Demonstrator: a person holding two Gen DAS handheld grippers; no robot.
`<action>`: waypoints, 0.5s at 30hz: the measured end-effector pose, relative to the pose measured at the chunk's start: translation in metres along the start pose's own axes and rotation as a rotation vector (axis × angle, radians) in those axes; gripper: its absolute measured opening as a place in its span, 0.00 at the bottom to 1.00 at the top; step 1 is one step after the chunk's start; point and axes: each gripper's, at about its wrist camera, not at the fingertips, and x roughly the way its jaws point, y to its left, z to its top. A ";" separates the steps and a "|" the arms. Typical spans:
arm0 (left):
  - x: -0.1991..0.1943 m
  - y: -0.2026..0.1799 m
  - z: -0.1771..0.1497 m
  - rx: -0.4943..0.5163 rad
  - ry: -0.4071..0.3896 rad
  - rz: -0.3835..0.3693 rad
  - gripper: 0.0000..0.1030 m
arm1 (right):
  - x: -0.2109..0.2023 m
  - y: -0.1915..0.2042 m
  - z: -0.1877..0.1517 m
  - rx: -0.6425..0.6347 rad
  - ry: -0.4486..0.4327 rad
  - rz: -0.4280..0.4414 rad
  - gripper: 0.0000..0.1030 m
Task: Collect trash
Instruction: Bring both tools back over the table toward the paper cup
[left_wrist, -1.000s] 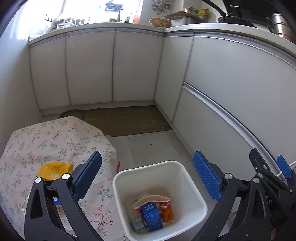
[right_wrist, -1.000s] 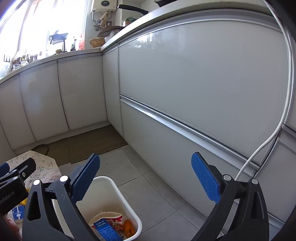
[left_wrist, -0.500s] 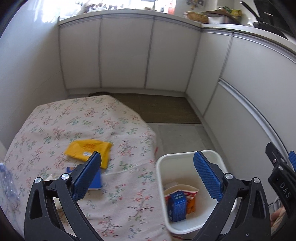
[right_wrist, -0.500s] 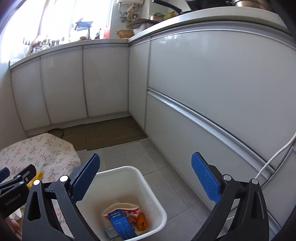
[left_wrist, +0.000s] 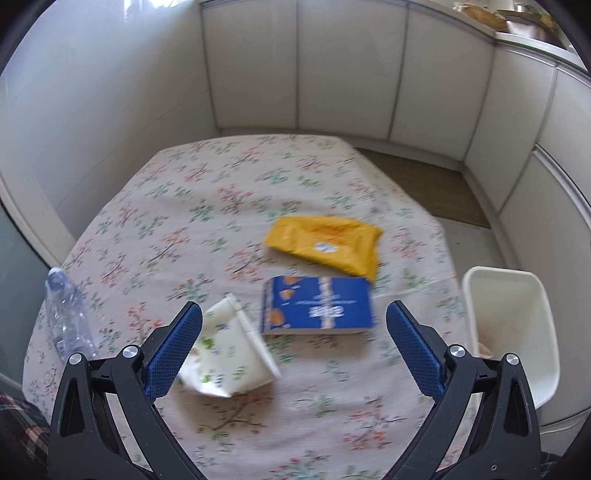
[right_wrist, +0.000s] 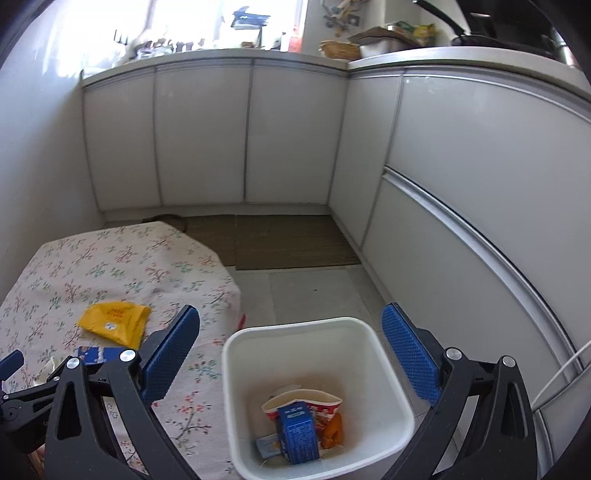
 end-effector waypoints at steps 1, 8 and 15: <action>0.003 0.007 -0.001 -0.011 0.013 0.009 0.93 | 0.000 0.002 0.001 -0.003 0.000 0.006 0.93; 0.039 0.060 -0.002 -0.264 0.215 -0.041 0.93 | 0.003 0.028 0.003 -0.028 0.013 0.034 0.93; 0.063 0.080 -0.003 -0.378 0.305 -0.038 0.93 | 0.012 0.046 0.003 -0.054 0.044 0.058 0.93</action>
